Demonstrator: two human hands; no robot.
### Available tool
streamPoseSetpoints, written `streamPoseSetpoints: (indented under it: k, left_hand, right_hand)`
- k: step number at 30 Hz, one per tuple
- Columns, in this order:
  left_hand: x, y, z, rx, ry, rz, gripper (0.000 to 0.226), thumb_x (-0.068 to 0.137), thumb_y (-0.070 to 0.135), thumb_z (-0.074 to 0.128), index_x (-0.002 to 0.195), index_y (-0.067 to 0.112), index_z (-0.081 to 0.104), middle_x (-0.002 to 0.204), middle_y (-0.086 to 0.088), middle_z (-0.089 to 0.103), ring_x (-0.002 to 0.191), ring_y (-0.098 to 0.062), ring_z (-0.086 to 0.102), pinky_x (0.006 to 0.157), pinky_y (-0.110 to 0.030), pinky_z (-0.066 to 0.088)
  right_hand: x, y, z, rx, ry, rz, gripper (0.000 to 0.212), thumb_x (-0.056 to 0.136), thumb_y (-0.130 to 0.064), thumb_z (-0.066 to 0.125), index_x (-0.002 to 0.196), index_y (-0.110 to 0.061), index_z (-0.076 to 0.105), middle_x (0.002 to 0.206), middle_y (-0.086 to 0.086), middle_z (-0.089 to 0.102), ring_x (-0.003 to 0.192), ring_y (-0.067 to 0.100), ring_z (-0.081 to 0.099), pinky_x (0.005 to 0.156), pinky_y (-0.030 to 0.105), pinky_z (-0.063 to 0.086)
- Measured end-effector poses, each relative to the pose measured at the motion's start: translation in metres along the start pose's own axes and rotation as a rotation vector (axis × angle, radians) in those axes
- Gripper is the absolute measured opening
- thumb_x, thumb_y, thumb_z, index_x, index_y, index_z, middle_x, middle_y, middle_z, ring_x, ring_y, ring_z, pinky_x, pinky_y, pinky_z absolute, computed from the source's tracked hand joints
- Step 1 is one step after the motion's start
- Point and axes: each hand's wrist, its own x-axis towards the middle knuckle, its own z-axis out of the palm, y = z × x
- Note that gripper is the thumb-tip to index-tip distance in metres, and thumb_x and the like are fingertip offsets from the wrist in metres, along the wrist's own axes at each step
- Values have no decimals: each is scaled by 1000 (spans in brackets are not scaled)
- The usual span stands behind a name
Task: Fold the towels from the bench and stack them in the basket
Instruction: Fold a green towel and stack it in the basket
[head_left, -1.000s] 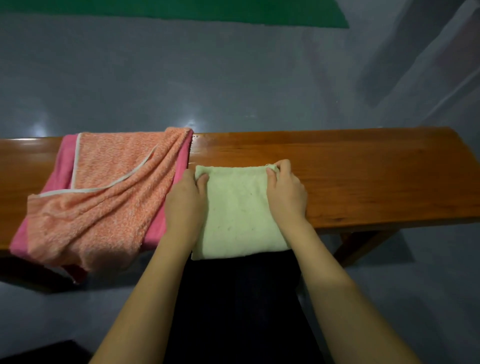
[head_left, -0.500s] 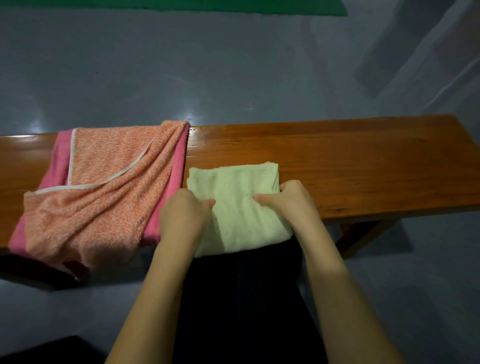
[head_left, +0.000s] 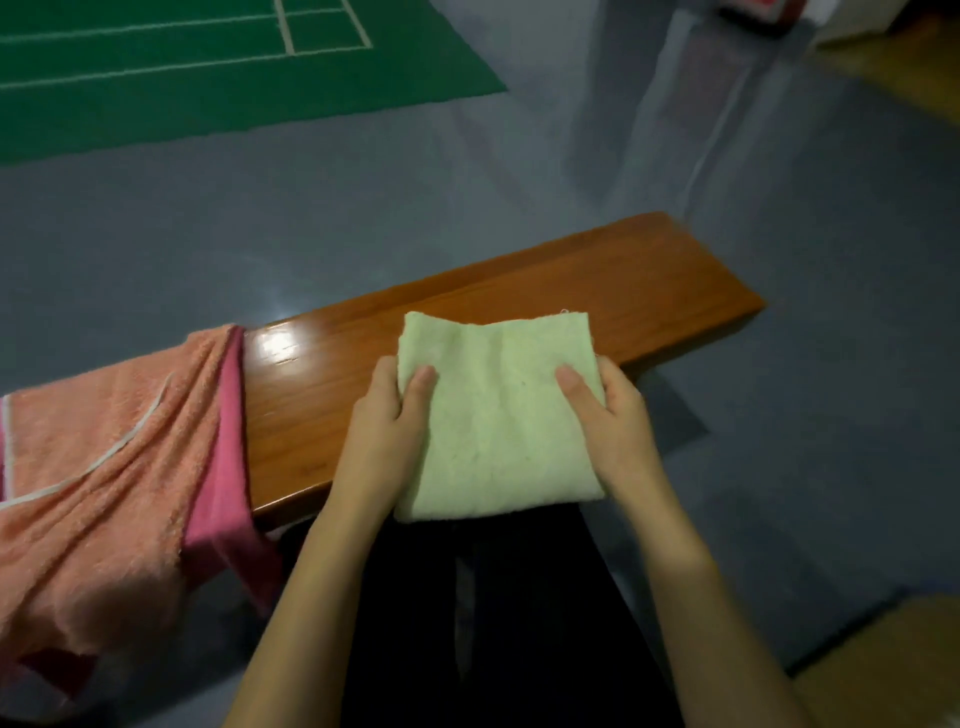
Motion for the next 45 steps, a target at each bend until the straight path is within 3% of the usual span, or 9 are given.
streamPoseSetpoints:
  k: [5,15,20,24,27,31,34,38,45]
  left_hand:
    - [-22,63,74,-18,-219,137,25,97,39,46,93,15,52,81,-2,61,62,-8,56,55,-29,45]
    - [-88,151,243,-23,-635,348,28,96,43,47,86,17,52,73,-3,59,58,-9,56,49,-19,42]
    - [-129,179,327,34,-811,426,28,96,39,50,79,17,48,66,-1,54,53,-4,49,46,-15,35]
    - [-160,192,393,70,-923,456,24,95,40,49,81,20,50,68,0,57,55,0,50,46,-14,36]
    - [-183,191,441,73,-1000,452,23,95,41,49,87,20,53,71,1,60,61,-6,55,49,-17,38]
    - [-210,181,498,83,-1067,430,24,94,46,47,87,24,53,72,2,62,65,-8,56,59,-33,45]
    - [-226,171,534,110,-1090,419,25,95,45,47,79,26,47,64,6,56,57,-3,52,49,-20,37]
    - [-240,148,575,210,-1114,410,24,96,43,45,83,24,47,70,5,57,60,-5,52,47,-16,35]
    - [-257,119,618,256,-1097,432,25,98,40,41,99,17,49,74,2,59,64,-12,55,49,-23,36]
  right_hand:
    - [-46,-7,-103,26,316,-2,6,95,-27,56,91,-26,61,86,-15,69,80,0,64,72,21,50]
    - [-149,20,-271,11,840,70,10,97,-26,53,89,-29,59,80,-17,64,73,-10,60,62,6,43]
    - [-195,56,-340,-74,1055,163,12,97,-26,52,106,-22,58,88,-21,58,75,-14,52,62,-2,35]
    - [-223,84,-384,-16,1180,233,24,97,-29,51,116,-17,59,104,-8,62,87,-6,54,65,0,38]
    - [-240,108,-415,7,1273,281,25,95,-31,53,115,-17,61,108,-6,65,98,9,59,83,18,45]
    - [-257,138,-453,17,1296,343,4,96,-30,52,98,-33,55,94,-25,57,84,-10,55,70,2,41]
    - [-266,163,-475,-10,1310,377,12,96,-29,52,86,-35,53,91,-25,55,80,-12,53,62,-1,38]
    - [-274,201,-494,-40,1279,428,4,97,-33,49,98,-33,53,98,-20,58,89,-4,55,69,11,42]
    - [-276,247,-516,-96,1235,506,4,99,-34,45,99,-32,49,92,-25,53,82,-11,50,63,3,36]
